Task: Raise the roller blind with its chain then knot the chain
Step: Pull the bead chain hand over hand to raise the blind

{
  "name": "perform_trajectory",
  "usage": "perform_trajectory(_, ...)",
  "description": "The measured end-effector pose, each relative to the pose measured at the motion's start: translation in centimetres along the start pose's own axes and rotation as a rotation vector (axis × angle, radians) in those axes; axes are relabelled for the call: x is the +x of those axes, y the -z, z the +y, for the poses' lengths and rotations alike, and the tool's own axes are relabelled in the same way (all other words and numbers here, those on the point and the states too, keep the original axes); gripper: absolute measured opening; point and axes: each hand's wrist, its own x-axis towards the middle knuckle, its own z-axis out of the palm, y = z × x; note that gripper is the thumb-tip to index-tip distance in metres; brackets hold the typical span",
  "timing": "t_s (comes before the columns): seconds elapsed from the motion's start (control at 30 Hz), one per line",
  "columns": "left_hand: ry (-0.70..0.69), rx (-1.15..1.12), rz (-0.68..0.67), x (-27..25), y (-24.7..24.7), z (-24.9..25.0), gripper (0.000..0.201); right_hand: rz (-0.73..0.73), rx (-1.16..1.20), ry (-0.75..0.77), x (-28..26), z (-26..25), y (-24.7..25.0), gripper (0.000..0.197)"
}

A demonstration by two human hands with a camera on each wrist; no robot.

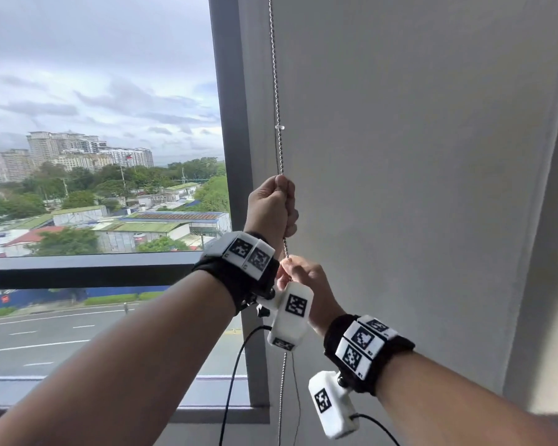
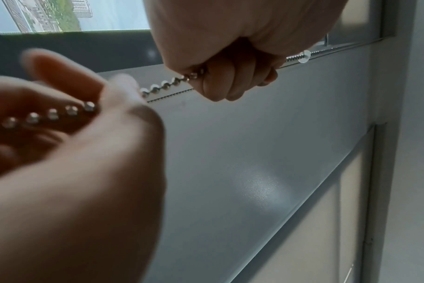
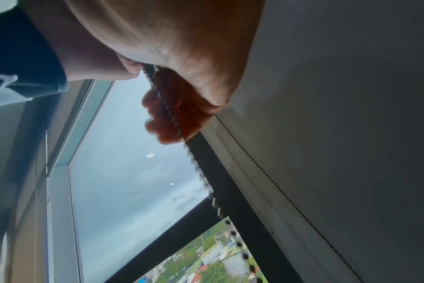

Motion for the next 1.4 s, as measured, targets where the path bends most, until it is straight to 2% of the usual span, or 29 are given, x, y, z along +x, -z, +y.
perform_trajectory(0.07,0.002,0.018,0.011,-0.2,0.4,-0.2,0.037,0.018,0.032,-0.02,0.7,-0.6,0.7,0.029)
perform_trajectory(0.17,0.01,0.016,0.016,-0.9,1.1,-1.0,0.036,0.054,0.027,0.011,2.4,-2.3,1.6,0.046)
perform_trajectory(0.33,0.057,0.069,0.029,-2.6,2.2,-3.5,0.037,0.113,0.026,0.06,5.1,-5.9,2.1,0.036)
perform_trajectory(0.6,0.12,0.079,0.013,-4.0,2.7,-4.8,0.037,0.047,0.068,0.103,7.4,-9.9,0.4,0.032)
perform_trajectory(0.77,0.136,0.072,0.005,-4.3,3.1,-5.3,0.036,0.083,0.067,0.12,7.5,-8.9,-0.7,0.028)
perform_trajectory(1.1,0.196,0.074,-0.099,-4.2,4.1,-6.3,0.036,0.12,0.107,0.135,5.5,-7.2,-0.6,0.032)
perform_trajectory(1.2,0.169,0.001,-0.071,-3.4,4.1,-6.2,0.028,0.143,0.051,0.153,5.2,-6.0,-0.5,0.032)
perform_trajectory(1.33,0.113,-0.088,0.007,-1.9,3.8,-4.6,0.047,0.15,0.034,0.135,4.5,-4.2,-0.4,0.032)
perform_trajectory(1.4,0.094,-0.094,0.026,-1.2,3.4,-3.3,0.043,0.149,0.01,0.153,4.2,-3.5,-0.2,0.034)
